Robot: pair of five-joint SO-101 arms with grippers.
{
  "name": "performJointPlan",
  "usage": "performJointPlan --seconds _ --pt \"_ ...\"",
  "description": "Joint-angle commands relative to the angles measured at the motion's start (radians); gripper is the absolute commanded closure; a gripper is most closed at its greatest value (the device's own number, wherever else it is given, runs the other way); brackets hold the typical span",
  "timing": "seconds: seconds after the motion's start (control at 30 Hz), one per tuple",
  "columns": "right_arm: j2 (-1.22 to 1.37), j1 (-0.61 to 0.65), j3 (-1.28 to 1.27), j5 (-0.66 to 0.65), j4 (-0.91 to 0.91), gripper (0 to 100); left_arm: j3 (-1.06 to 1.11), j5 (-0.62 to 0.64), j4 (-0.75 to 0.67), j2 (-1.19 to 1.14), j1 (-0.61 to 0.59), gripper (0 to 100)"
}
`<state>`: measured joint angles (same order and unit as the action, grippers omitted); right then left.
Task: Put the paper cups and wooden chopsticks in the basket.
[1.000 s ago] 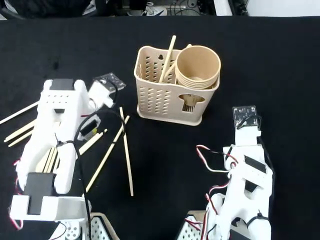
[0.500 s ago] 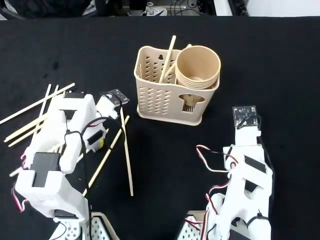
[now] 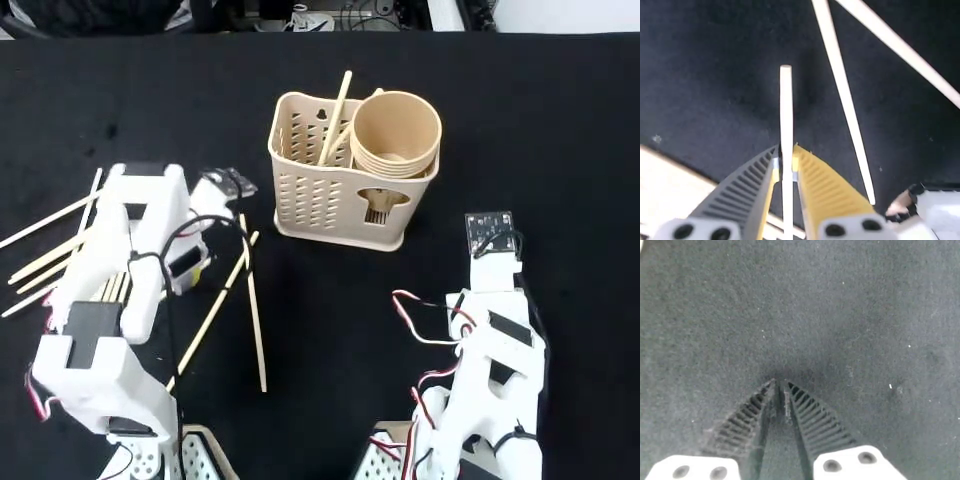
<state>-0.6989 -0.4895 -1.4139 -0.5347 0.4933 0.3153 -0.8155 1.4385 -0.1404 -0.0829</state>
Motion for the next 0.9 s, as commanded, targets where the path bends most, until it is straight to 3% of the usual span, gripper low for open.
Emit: performJointPlan --seconds 0.0,0.2,0.3,0.43,0.6,0.77,0.87 --pt "-0.021 -0.006 0.016 0.011 -0.012 98.0 -0.081 -0.005 0.089 0.17 0.008 97" --pt "-0.021 -0.006 0.016 0.011 -0.012 98.0 -0.081 0.038 0.077 0.508 0.007 97" --pt "-0.021 -0.006 0.016 0.011 -0.012 98.0 -0.076 0.135 -0.054 0.697 0.007 97" --pt "-0.021 -0.006 0.016 0.011 -0.012 98.0 -0.061 0.305 -0.322 0.893 0.008 97" --pt "-0.021 -0.006 0.016 0.011 -0.012 98.0 0.067 0.542 -0.816 1.016 0.076 97" --pt "-0.021 -0.006 0.016 0.011 -0.012 98.0 0.196 0.628 -1.25 1.02 0.211 97" --pt "-0.021 -0.006 0.016 0.011 -0.012 98.0 0.191 0.646 -1.349 0.99 0.312 97"
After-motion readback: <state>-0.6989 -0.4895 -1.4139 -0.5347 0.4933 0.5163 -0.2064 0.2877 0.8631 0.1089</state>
